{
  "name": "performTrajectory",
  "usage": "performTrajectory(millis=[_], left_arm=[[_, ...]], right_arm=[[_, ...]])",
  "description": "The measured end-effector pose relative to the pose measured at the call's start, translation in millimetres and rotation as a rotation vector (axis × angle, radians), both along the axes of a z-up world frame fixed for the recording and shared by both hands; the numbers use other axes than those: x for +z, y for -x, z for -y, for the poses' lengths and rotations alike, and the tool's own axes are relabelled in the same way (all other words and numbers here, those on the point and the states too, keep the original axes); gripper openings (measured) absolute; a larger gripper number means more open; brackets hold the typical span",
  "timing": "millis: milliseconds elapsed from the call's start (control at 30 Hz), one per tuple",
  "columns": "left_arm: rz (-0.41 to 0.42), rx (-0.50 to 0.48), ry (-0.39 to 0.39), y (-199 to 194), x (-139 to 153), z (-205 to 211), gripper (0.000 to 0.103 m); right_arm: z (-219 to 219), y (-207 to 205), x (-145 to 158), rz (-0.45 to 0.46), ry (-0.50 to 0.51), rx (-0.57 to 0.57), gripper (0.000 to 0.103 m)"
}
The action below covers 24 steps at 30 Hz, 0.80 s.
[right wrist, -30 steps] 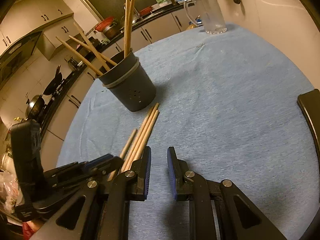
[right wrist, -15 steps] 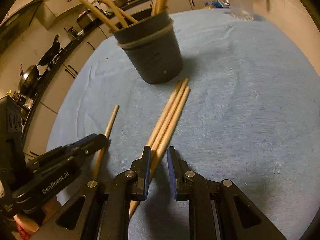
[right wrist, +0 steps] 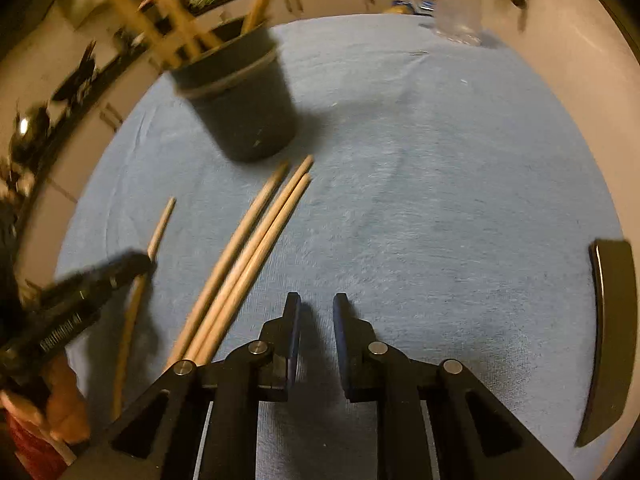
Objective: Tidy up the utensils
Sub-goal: 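Close the left tool on a chopstick while the right tool grasps another chopstick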
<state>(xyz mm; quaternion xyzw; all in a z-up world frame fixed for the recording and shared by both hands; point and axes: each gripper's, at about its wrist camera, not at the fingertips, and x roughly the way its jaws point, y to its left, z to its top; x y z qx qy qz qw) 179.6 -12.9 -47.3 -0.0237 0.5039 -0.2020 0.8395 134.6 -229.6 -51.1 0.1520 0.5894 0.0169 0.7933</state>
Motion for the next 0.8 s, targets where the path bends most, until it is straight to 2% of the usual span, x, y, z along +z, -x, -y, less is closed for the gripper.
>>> performTrajectory(millis=[133,333,500,567,700,800], left_arm=[[0.001,-0.004,-0.004,0,1,2,0.018],[-0.003,-0.010,0.010,-1,1,0,0.018],[-0.011,-0.014,0.026,-3,0,-3,0.018],[-0.013,-0.015,0.029,-4,0,-4,0.018],[-0.016,-0.020,0.025,-5,1,-4,0.018],[-0.014,-0.034,0.005,-6,2,1,0.018]], right_arm=[[5,-20,-8,-0.017,-0.105,-0.058,0.018],[-4,-53,-12,-0.036,-0.059,-0.055,0.018],[-24,-75,-12,-0.069,-0.031,-0.005,0.018],[-38,-81,-13,-0.064,0.039,0.050,0.017],[-58,-75,-11,-0.069,0.033,0.155,0.015],[-52,-71,-8,-0.069,0.015,0.178,0.011]])
